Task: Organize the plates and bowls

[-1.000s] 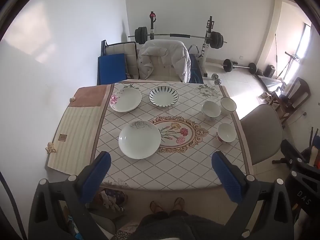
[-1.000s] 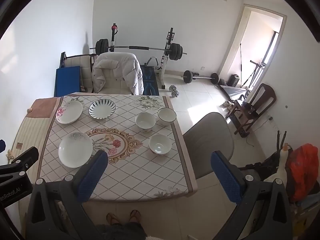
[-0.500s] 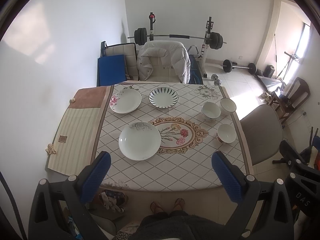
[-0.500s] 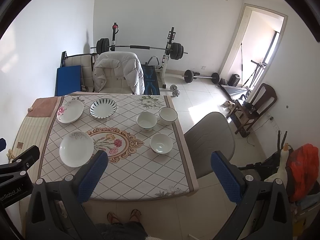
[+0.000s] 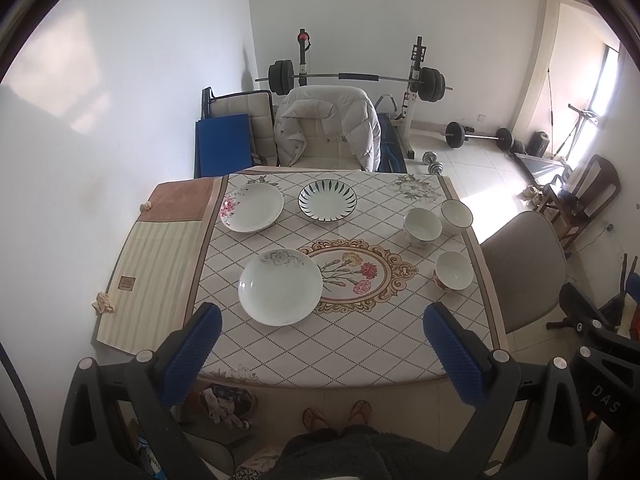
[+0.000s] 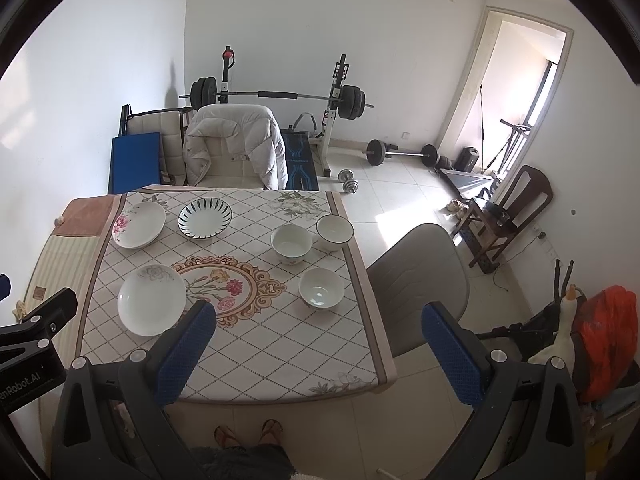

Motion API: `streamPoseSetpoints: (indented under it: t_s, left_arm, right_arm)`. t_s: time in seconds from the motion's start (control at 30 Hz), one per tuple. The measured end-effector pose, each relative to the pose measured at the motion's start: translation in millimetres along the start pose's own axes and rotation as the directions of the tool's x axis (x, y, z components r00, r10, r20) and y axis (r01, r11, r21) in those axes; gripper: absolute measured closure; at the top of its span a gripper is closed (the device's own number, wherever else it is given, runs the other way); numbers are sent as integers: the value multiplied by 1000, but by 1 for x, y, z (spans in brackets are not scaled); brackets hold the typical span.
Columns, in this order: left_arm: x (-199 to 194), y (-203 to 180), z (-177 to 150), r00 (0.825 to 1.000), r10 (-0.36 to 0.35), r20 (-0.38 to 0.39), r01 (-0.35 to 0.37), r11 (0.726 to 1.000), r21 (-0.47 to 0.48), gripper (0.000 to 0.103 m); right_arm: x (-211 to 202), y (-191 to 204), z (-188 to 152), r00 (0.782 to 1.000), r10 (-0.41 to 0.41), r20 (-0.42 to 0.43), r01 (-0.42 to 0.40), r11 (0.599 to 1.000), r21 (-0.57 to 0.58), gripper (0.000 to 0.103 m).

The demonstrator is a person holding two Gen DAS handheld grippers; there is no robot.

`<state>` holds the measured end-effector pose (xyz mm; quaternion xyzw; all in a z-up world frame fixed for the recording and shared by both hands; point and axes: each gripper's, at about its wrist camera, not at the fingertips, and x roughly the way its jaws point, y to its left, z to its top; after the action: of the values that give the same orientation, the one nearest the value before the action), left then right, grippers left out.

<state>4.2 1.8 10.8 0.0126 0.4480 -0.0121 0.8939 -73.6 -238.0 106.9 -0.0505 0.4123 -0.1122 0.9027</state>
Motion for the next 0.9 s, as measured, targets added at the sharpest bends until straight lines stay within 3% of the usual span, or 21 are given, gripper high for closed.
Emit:
streamPoseSetpoints:
  t_s: [0.9]
  left_arm:
    - [-1, -7, -4, 1000, 4, 10, -4, 1000, 5, 0]
  right_arm:
    - [3, 1, 5, 1000, -5, 19, 5, 1000, -1, 0]
